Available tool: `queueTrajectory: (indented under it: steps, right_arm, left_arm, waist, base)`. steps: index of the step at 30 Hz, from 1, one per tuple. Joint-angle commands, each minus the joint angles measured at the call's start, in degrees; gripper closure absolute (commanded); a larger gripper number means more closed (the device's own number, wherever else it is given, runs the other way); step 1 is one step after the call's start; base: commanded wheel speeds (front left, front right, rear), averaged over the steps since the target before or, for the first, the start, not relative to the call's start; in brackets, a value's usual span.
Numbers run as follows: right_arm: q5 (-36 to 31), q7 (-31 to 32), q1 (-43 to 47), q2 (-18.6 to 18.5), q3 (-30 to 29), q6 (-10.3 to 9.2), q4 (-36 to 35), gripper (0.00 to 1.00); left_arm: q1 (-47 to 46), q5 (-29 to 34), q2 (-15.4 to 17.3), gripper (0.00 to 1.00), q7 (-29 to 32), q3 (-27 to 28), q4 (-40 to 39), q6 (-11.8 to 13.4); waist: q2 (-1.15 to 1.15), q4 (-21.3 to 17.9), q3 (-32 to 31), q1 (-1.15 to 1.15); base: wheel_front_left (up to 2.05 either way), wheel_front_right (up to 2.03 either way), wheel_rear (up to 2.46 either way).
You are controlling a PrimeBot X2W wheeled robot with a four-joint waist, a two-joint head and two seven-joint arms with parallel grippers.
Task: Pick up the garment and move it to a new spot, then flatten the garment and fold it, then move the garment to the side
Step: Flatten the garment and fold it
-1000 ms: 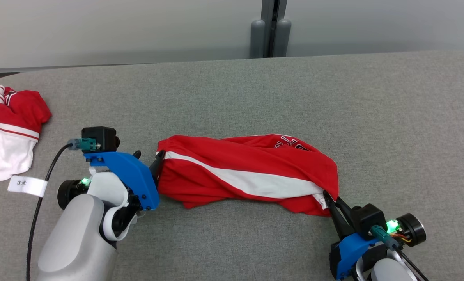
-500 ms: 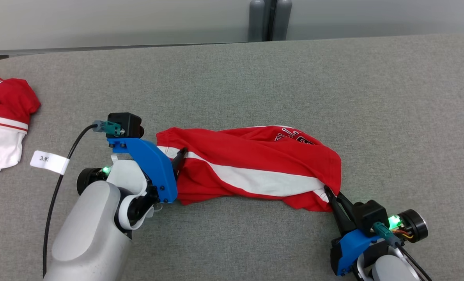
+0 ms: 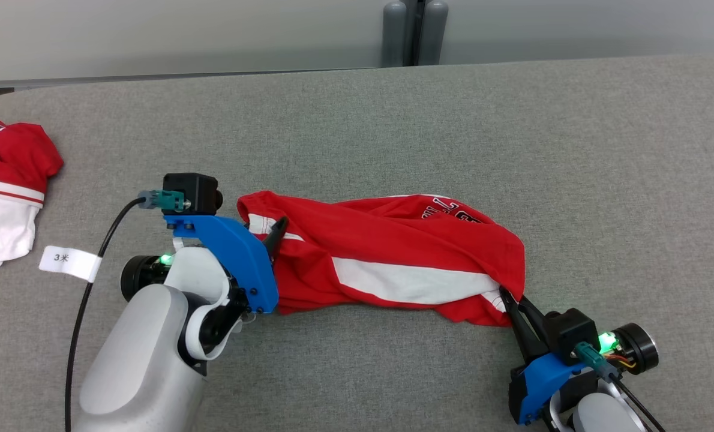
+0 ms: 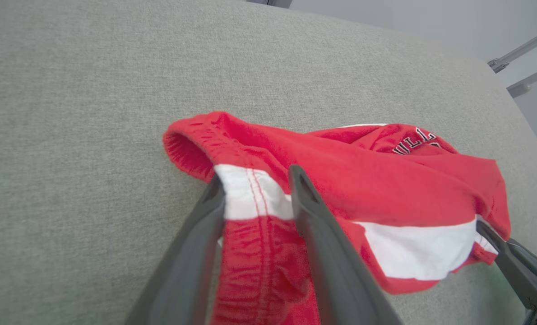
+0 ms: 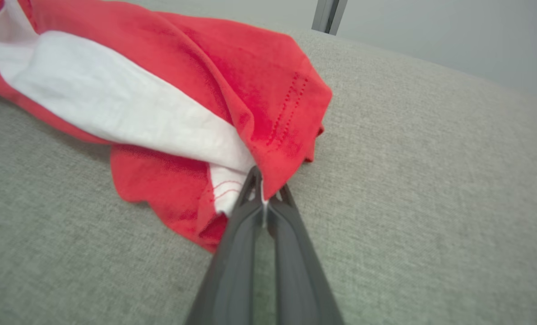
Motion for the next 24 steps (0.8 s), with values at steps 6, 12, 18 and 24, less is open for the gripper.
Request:
queueTrajectory:
  steps: [6,12,18,24]
  right_arm:
    - [0.66,-0.66,-0.01,-0.13,-0.08,0.01,-0.68,1.0]
    - [4.85,-1.2,0.02,-0.12,-0.38,0.01,-3.76,1.0]
    - [9.37,0.99,-1.75,-0.16,-0.33,0.01,-13.33,1.0]
    - [11.91,8.12,-2.64,-3.05,-0.94,0.01,-31.2,1.0]
  left_arm:
    - [1.67,-0.6,0.43,1.0,-2.06,1.07,-0.86,0.58]
    - [3.73,-1.36,0.47,1.0,-7.3,2.87,-2.98,-0.29]
    - [6.71,-1.07,2.03,1.0,-13.79,4.47,-8.67,-2.01]
    - [8.9,-2.51,3.42,1.0,-17.38,7.54,-21.05,-1.97]
  waist:
    - [0.0,-0.3,-0.59,0.0]
    - [0.0,-0.44,-1.98,0.0]
    - [0.0,-0.66,-4.92,0.0]
    - [0.0,-0.5,-8.9,0.0]
  base:
    - [0.0,0.0,0.0]
    - [0.0,0.0,0.0]
    - [0.0,0.0,0.0]
    - [0.0,0.0,0.0]
